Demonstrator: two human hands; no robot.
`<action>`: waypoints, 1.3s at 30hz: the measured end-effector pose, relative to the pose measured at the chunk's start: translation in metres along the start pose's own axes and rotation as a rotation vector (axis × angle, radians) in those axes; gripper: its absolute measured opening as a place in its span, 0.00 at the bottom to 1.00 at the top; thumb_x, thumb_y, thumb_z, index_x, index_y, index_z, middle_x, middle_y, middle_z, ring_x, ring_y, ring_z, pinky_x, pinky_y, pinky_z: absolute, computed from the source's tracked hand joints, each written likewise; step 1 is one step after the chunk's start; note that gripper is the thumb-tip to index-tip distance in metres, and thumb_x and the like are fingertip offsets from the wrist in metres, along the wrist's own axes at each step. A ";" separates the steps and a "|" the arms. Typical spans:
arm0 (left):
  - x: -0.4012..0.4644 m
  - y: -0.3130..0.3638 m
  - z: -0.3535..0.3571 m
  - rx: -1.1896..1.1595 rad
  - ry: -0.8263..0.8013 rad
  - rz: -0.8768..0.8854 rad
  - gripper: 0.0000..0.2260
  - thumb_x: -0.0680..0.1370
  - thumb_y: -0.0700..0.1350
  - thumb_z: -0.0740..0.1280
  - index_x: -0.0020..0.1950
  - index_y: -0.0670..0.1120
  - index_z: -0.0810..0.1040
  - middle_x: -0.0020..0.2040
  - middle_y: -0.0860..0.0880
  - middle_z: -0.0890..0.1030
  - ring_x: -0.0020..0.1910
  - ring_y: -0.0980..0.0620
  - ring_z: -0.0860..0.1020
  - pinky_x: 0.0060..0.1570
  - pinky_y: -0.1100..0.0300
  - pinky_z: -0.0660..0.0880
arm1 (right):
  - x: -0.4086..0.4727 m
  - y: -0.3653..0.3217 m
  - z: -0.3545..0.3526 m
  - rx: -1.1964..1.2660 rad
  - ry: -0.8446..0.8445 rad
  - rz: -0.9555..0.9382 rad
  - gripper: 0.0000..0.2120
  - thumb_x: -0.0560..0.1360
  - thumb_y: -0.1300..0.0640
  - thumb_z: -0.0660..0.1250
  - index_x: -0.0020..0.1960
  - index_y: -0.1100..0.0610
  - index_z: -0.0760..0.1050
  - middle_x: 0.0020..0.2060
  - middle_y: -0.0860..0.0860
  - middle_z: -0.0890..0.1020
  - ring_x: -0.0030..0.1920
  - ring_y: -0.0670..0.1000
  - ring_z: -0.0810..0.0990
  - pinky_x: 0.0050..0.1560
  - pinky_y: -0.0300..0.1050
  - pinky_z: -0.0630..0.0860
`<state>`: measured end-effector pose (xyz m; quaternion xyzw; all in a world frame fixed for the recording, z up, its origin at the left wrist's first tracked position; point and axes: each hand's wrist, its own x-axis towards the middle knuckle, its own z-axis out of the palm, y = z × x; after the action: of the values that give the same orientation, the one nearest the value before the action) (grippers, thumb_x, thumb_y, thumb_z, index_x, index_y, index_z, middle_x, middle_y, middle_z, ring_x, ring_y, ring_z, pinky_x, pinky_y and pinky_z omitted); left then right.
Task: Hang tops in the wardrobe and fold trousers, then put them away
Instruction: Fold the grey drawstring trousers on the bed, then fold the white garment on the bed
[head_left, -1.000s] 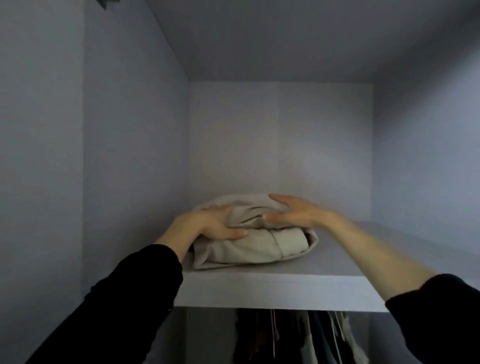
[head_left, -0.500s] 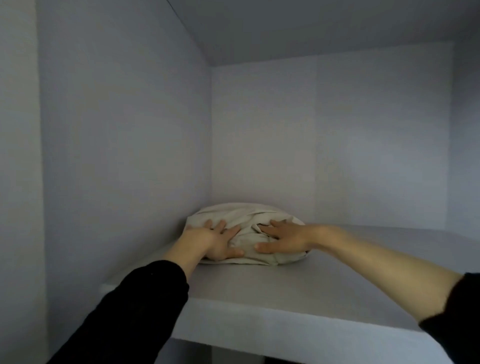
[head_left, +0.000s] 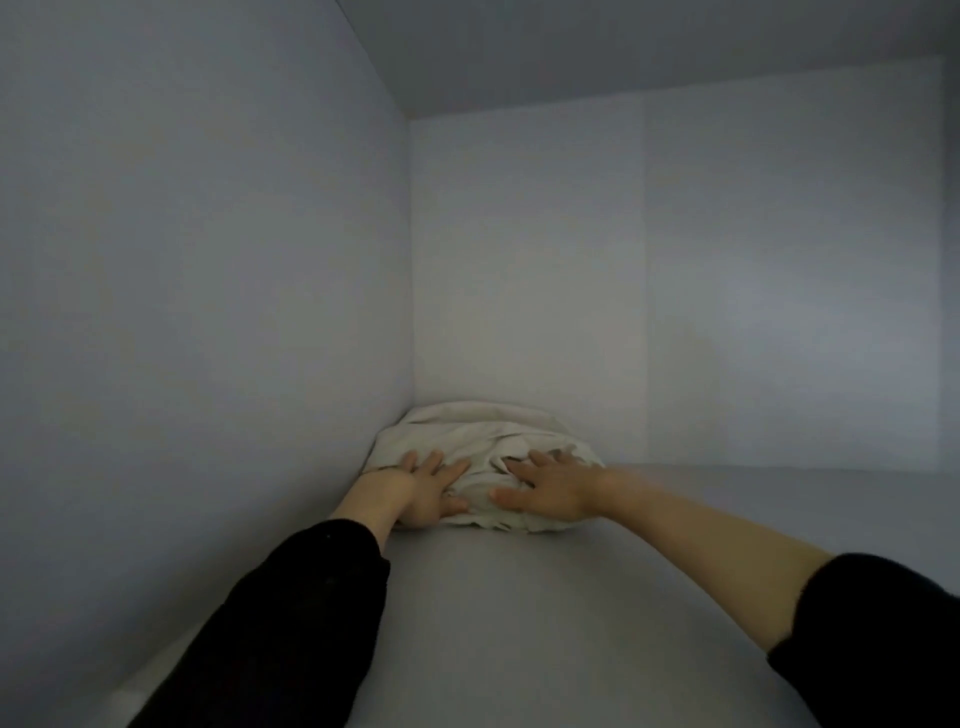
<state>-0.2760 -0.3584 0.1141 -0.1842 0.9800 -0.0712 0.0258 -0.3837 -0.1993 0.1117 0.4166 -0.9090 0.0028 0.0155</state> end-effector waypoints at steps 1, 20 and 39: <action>-0.003 0.000 0.001 -0.008 0.021 -0.005 0.29 0.81 0.61 0.49 0.76 0.57 0.38 0.78 0.50 0.39 0.76 0.43 0.42 0.73 0.46 0.43 | -0.002 -0.001 -0.001 0.001 0.008 0.002 0.36 0.72 0.26 0.43 0.76 0.40 0.42 0.77 0.49 0.44 0.76 0.60 0.41 0.74 0.60 0.40; -0.338 0.083 0.080 -0.693 1.050 -0.252 0.14 0.78 0.37 0.61 0.64 0.44 0.74 0.57 0.46 0.79 0.51 0.52 0.78 0.53 0.64 0.70 | -0.253 -0.128 0.038 0.607 0.890 -0.666 0.12 0.76 0.59 0.62 0.58 0.59 0.77 0.53 0.55 0.82 0.54 0.57 0.79 0.53 0.48 0.73; -0.896 0.168 0.396 -0.955 0.666 -1.477 0.10 0.80 0.43 0.61 0.59 0.49 0.77 0.45 0.57 0.79 0.41 0.58 0.78 0.44 0.72 0.71 | -0.659 -0.459 0.341 0.551 -0.448 -1.225 0.17 0.79 0.51 0.60 0.67 0.52 0.70 0.56 0.47 0.79 0.55 0.50 0.78 0.56 0.46 0.72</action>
<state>0.5286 0.0719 -0.2808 -0.7203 0.4975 0.2910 -0.3860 0.3852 -0.0066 -0.2526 0.8324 -0.4584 0.1378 -0.2793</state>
